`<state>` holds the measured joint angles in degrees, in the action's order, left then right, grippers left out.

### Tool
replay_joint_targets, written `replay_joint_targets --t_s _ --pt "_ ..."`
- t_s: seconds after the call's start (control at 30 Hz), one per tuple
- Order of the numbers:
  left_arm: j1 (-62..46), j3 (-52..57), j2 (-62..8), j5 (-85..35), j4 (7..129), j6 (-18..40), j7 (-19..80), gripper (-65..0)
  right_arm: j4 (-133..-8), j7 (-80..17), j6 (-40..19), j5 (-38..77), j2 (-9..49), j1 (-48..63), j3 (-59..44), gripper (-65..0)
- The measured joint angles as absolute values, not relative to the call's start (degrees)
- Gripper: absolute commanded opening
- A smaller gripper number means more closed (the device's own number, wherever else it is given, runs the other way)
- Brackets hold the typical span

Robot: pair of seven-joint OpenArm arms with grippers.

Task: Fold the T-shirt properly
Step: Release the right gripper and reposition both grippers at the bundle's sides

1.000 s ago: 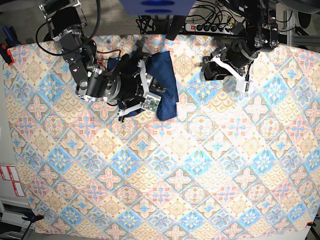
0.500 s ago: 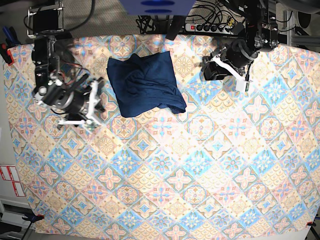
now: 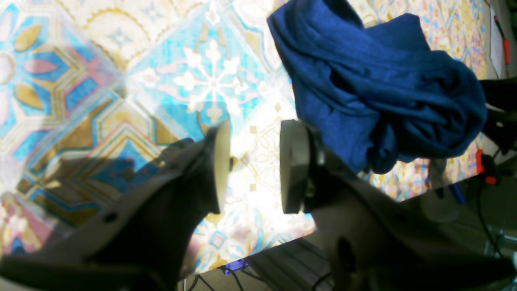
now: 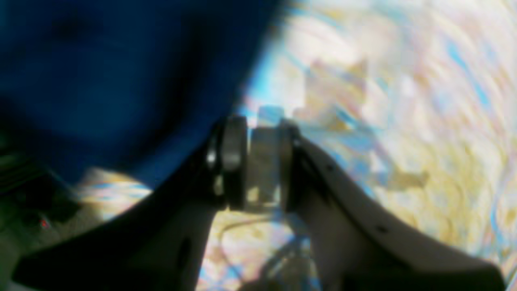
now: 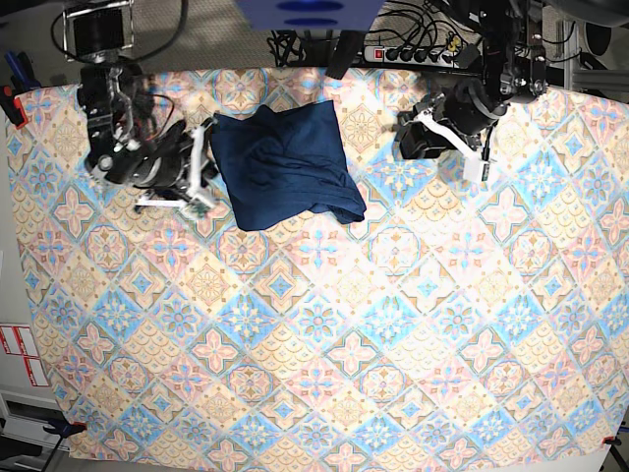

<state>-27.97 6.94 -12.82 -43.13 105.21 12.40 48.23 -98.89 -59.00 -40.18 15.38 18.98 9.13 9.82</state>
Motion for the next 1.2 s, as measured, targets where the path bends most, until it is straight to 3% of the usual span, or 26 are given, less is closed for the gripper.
replay_joint_targets --t_s 0.27,0.5,0.87,0.97,1.2 --pt "-27.99 6.96 -12.86 -43.13 105.21 12.45 48.23 -45.0 -107.44 -58.76 -40.03 15.18 18.44 8.80 20.95 -52.3" --pt "-28.14 6.94 -12.84 -43.11 105.21 12.34 48.21 -45.0 -107.70 -59.16 -39.90 14.76 20.05 8.51 32.40 -52.3" --pt "-27.81 6.94 -12.75 -43.13 105.21 12.47 48.21 -45.0 -107.68 -61.36 -40.32 15.20 21.65 0.73 40.71 -52.2" --pt "-27.81 6.94 -13.02 -43.13 105.21 12.40 48.18 -45.0 -107.68 -61.21 -40.27 15.03 21.61 -0.67 39.90 -52.2" --pt "-27.55 -0.21 -14.55 -42.41 109.16 12.47 48.23 -45.0 -107.35 -59.68 -39.94 8.23 21.78 -0.78 25.41 -52.2"
